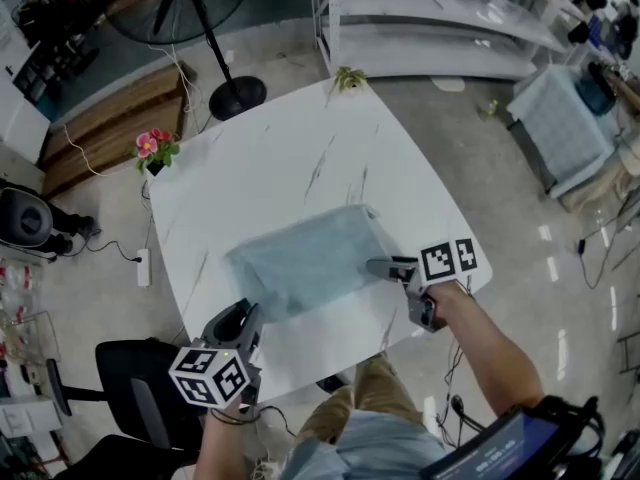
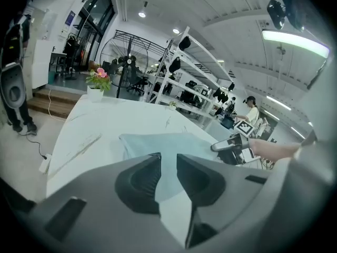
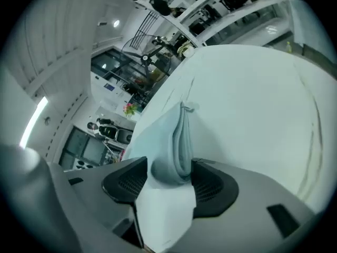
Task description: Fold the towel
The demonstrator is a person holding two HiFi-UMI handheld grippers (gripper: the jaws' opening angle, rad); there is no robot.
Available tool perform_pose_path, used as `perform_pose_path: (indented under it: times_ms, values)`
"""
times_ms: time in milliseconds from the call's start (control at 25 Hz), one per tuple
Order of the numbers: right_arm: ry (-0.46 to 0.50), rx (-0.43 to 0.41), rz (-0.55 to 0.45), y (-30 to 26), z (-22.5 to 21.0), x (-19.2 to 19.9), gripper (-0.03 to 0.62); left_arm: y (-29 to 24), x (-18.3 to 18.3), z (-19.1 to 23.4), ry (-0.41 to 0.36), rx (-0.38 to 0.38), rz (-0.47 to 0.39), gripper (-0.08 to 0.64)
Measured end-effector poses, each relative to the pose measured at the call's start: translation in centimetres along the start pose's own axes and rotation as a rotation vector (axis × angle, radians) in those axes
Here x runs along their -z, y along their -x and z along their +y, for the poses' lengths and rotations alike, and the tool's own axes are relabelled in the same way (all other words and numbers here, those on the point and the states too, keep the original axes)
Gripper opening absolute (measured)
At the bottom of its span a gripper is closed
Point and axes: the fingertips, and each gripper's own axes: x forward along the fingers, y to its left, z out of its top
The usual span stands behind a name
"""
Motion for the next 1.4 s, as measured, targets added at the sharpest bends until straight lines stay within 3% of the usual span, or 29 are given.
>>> perform_pose_path:
  times_ms: [80,160,440,720,960,1160,1400]
  values:
    - [-0.058,0.008,-0.026,-0.5,-0.7,-0.4,0.175,0.2,-0.1,0.1,0.003,-0.006,-0.008,0.097]
    - [-0.086,0.008,-0.068,-0.4,-1.1,-0.8,0.114,0.5,-0.2,0.3,0.006,-0.013,-0.014,0.097]
    - [0.014,0.031,-0.121,2.2,-0.4,-2.4,0.101,1.9,-0.4,0.7,0.018,-0.03,-0.039,0.097]
    - [0.238,0.124,-0.105,4.8,1.6,-4.7,0.098,3.3,0.1,-0.2,0.035,-0.023,-0.076,0.097]
    - [0.497,0.187,-0.073,4.5,5.9,-5.1,0.094,5.4,0.9,0.1,0.018,-0.036,-0.098,0.096]
    - [0.725,0.198,-0.047,2.8,11.1,-4.8,0.094,7.6,1.6,1.0,0.024,-0.061,-0.115,0.097]
    - [0.917,0.179,-0.009,-0.8,16.1,-2.7,0.094,10.1,2.9,2.2,0.041,-0.094,-0.14,0.097]
